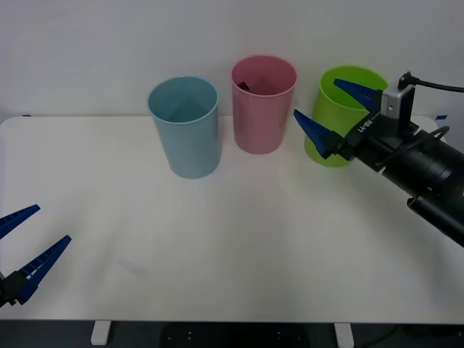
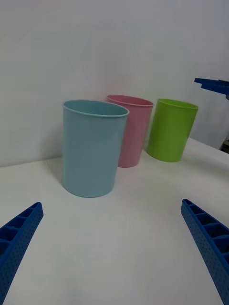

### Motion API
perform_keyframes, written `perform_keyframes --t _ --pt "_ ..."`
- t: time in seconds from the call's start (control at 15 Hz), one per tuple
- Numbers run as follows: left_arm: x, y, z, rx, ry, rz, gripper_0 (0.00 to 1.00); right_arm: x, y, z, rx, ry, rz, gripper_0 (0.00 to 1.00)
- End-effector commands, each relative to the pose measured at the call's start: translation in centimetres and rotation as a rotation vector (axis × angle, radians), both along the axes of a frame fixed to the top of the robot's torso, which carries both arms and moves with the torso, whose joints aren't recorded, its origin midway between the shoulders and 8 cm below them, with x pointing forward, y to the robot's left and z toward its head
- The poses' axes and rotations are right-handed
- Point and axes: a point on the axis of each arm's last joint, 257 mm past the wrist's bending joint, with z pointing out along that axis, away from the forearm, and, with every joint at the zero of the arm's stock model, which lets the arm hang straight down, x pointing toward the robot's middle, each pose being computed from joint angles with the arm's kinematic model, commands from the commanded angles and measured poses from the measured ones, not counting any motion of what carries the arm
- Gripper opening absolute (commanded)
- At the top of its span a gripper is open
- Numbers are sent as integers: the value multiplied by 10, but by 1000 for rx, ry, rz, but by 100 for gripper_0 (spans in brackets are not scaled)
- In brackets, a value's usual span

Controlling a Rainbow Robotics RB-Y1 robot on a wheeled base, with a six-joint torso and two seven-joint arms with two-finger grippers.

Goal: Grasp the object on the table and drop it into the matching bin: aluminum can to the light blue bin, PET bottle to the pink bin.

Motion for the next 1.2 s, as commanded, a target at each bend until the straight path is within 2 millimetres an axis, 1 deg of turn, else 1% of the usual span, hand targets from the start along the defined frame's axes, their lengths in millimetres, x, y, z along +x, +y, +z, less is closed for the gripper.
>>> perform_keyframes --t 0.07,0.27,0.33,0.4,0.67,0.8,1.0,1.2 --pt "0 0 0 0 0 0 100 -21 -18 -20 -41 13 28 100" --pt "0 0 0 0 0 0 100 -41 -40 -44 -87 25 32 100" --pt "0 0 0 0 0 0 100 -46 -49 -50 -125 2 18 100" --pt "0 0 0 0 0 0 100 -53 -57 -60 -151 0 10 100" --pt "0 0 0 0 0 0 100 -84 -78 -86 -173 38 27 100" --pt "0 0 0 0 0 0 100 -101 -86 -98 -186 57 45 100" --pt "0 0 0 0 0 0 100 -120 -97 -110 -193 78 54 100" --pt "0 0 0 0 0 0 100 -136 -102 -123 -174 118 59 100"
